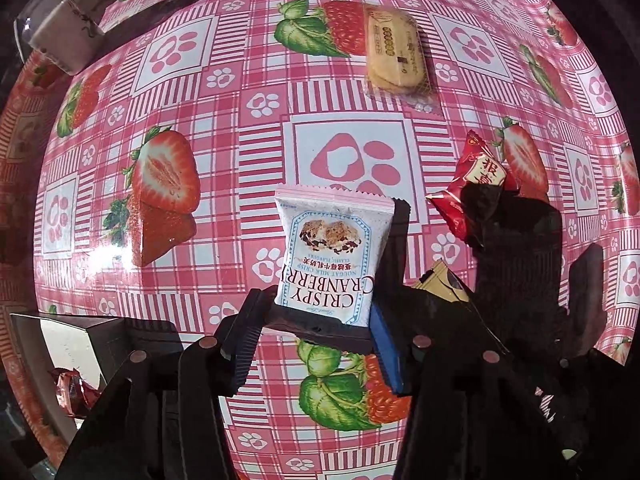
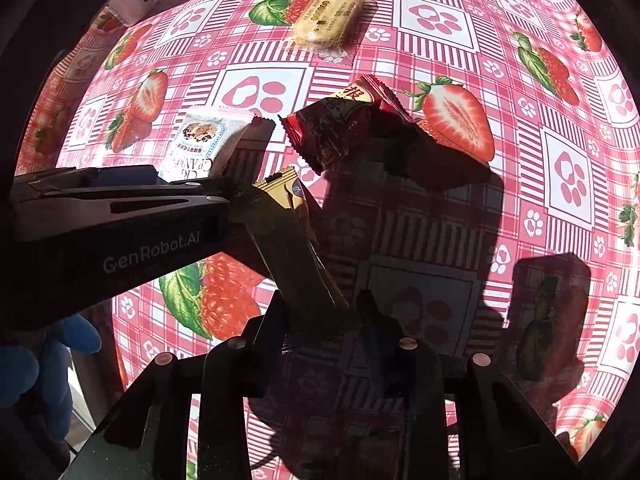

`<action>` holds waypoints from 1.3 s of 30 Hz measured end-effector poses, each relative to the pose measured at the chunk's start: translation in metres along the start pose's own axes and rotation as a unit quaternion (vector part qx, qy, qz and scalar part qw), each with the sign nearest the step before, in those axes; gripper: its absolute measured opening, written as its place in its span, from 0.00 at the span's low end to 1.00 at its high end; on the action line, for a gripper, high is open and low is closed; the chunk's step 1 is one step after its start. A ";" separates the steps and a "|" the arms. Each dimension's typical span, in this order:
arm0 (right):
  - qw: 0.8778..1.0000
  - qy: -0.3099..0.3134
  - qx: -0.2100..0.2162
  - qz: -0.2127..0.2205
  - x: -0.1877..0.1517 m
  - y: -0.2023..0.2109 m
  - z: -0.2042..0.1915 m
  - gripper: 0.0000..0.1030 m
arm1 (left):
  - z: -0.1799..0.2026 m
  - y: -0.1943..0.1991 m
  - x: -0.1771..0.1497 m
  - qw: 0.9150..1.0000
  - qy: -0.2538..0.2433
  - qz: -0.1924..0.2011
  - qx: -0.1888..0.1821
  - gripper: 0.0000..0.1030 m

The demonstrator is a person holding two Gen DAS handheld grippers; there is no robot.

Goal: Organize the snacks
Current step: 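Grasp the gold bar with the right tool while the left tool grasps the white cranberry packet, then lift the gold bar with the right tool while the left tool lifts the cranberry packet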

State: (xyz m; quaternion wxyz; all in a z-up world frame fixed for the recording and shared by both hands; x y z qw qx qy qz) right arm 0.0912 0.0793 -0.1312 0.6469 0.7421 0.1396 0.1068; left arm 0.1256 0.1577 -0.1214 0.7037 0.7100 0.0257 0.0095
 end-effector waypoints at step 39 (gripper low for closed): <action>0.995 -0.007 -0.034 -0.089 -0.119 -0.034 -0.010 0.81 | 0.005 -0.009 -0.106 0.997 -0.070 -0.036 0.012 0.84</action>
Point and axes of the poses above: each gripper's, at about its wrist camera, not at the fingertips, and y roughly against the way its jaws point, z to its right, x to its top, the point moved 8 cm from there along -y, roughly the way its jaws point, and after that the axes turned 4 degrees about -z, right-handed, at the moved point
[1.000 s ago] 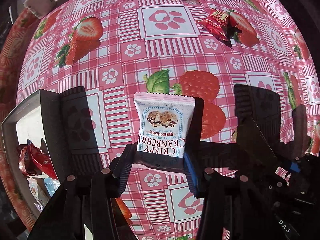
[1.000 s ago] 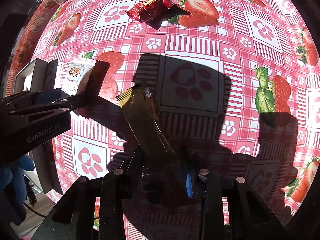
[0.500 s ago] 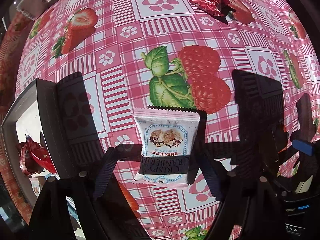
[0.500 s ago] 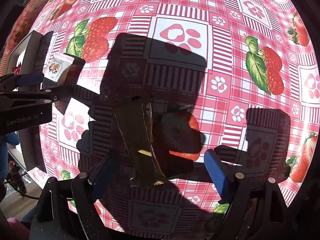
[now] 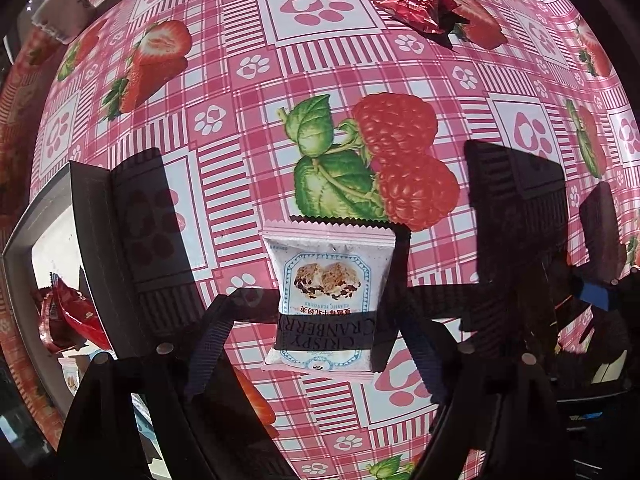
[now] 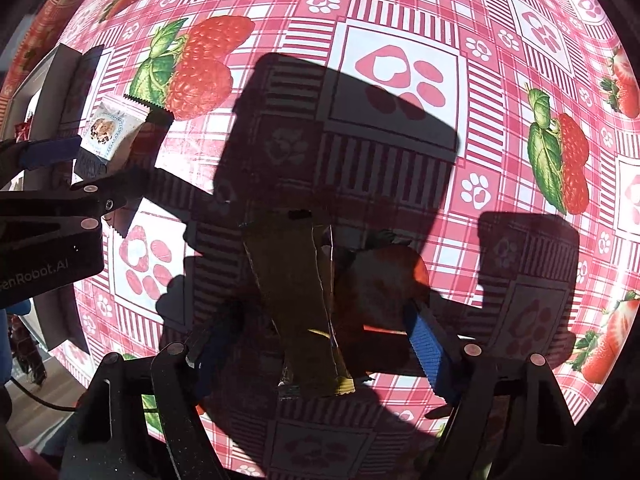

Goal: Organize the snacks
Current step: 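Lift the gold bar with the right tool while the left tool lifts the cranberry packet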

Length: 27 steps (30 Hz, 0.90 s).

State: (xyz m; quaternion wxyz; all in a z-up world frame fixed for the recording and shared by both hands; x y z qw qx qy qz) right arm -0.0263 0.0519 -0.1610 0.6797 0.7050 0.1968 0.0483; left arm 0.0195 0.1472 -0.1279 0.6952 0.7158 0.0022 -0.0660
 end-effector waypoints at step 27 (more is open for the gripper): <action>0.994 -0.061 0.087 0.032 -0.012 0.090 0.024 0.23 | 0.013 0.082 -0.040 0.993 -0.083 0.063 -0.058 0.42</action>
Point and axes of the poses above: each gripper's, at about its wrist camera, not at the fingertips, and y roughly against the way its jaws point, z to its right, x to its top, the point moved 8 cm from there along -y, roughly the way its jaws point, and after that the axes turned 4 degrees about -z, right-handed, at the moved point
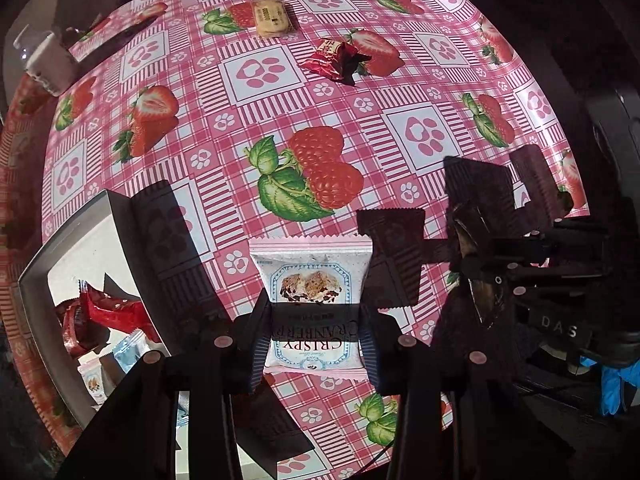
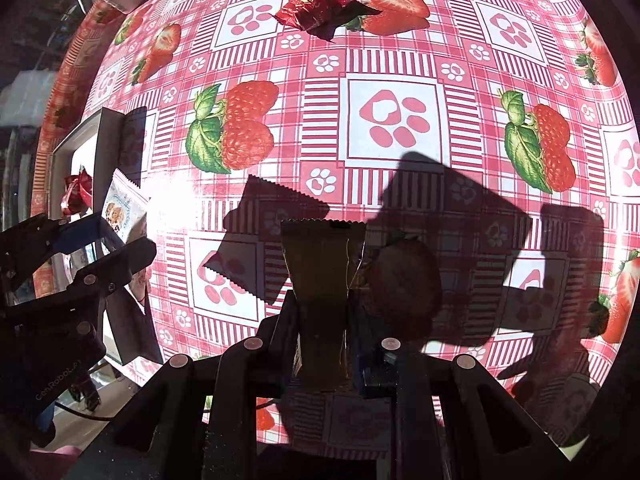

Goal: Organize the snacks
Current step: 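Lift the gold bar with the right tool while the left tool lifts the cranberry packet, then carry both held snacks over the white tray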

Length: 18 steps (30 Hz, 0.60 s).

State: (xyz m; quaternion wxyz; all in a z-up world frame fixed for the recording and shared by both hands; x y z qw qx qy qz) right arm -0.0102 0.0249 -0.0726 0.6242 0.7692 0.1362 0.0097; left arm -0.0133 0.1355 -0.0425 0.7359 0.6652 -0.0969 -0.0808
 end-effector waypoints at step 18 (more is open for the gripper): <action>0.999 0.032 0.021 0.010 -0.004 0.011 -0.062 0.23 | -0.053 0.029 -0.047 0.998 0.047 0.031 0.016 0.42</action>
Point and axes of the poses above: each gripper's, at about its wrist camera, not at the fingertips, and y roughly against the way its jaws point, z to its right, x to its top, the point moved 8 cm from there along -y, roughly the way its jaws point, and after that the axes turned 4 degrees about -z, right-handed, at the moved point
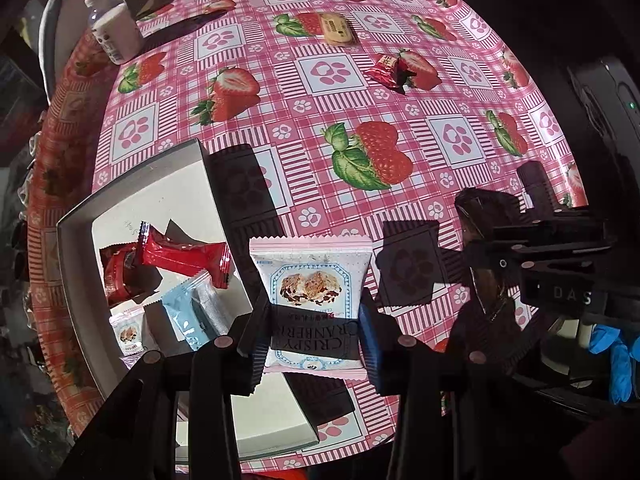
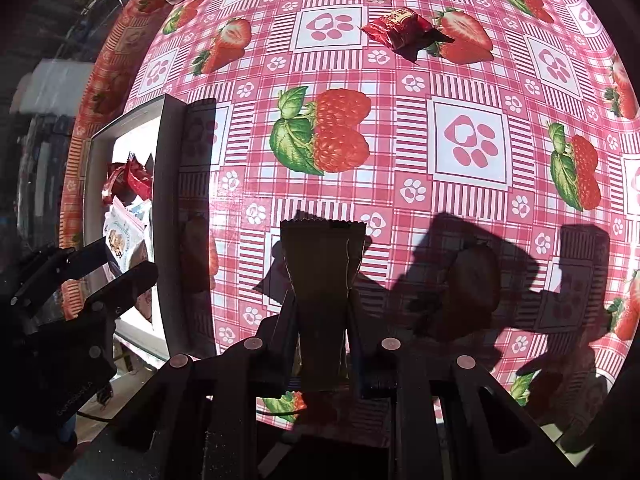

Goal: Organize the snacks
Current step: 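Carry both held snacks over the white tray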

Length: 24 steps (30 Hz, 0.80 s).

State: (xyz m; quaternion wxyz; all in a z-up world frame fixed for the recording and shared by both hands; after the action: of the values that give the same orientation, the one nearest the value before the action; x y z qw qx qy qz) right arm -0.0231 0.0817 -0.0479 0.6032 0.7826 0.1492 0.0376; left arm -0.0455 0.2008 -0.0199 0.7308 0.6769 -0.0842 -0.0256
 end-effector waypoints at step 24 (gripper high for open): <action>0.996 0.085 -0.014 0.002 0.015 -0.003 -0.091 0.23 | -0.073 0.013 -0.032 0.997 0.068 0.023 -0.002 0.42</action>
State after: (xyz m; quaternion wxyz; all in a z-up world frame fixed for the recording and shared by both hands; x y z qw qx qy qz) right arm -0.0306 0.1713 -0.0286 0.5994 0.7682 0.1978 0.1073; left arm -0.0667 0.2782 -0.0145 0.7369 0.6732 -0.0496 0.0372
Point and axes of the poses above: each gripper's, at about its wrist camera, not at the fingertips, and y roughly against the way its jaws point, z to its right, x to its top, the point moved 8 cm from there along -y, roughly the way its jaws point, and after that the axes turned 4 degrees about -z, right-handed, at the moved point
